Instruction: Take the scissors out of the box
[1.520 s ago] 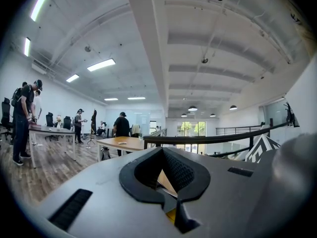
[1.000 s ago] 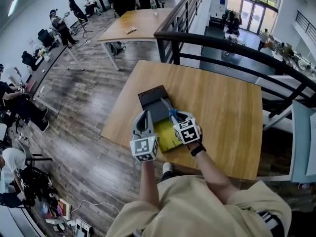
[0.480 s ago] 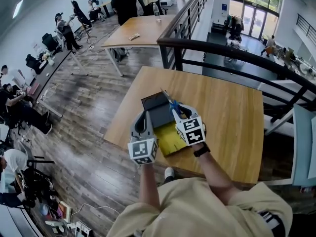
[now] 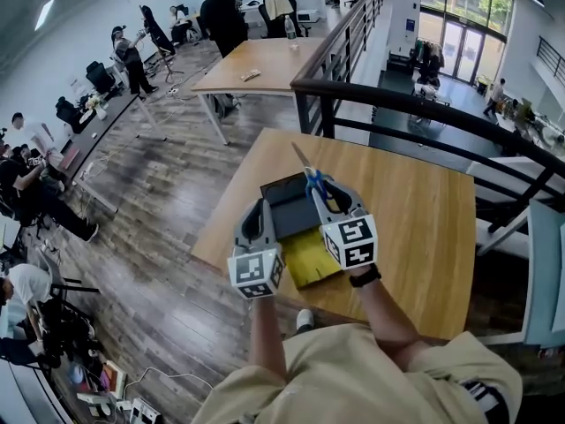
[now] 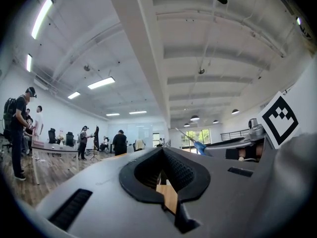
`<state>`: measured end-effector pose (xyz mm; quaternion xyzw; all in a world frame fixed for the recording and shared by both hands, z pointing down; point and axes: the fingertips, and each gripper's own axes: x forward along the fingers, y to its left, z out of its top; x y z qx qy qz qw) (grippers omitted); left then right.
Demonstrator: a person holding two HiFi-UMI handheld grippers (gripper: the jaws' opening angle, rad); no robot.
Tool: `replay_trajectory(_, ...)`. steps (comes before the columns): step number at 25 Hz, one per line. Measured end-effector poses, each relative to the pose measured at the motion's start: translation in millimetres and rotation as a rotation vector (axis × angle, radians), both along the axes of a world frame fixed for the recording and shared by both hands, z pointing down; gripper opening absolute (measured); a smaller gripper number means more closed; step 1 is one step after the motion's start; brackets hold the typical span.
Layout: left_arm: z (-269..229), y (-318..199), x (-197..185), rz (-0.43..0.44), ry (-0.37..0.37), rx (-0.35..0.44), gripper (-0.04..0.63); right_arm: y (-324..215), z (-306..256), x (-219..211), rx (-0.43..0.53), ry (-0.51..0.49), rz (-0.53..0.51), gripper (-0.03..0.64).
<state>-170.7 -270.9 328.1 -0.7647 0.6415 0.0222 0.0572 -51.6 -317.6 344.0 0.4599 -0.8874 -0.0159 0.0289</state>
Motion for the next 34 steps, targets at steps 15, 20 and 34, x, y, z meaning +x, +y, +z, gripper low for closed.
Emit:
replay_trajectory(15, -13, 6, -5, -0.041, -0.007, 0.0, 0.003, 2, -29, 14, 0.108, -0.048, 0.054, 0.087)
replay_trajectory(20, -11, 5, -12, -0.049, -0.002, -0.003, 0.003, 1, -27, 5, 0.104, -0.046, 0.039, 0.087)
replay_trajectory(34, 5, 2, -19, -0.033, 0.017, -0.031, 0.003, 2, -9, -8, 0.066, -0.011, 0.032, 0.087)
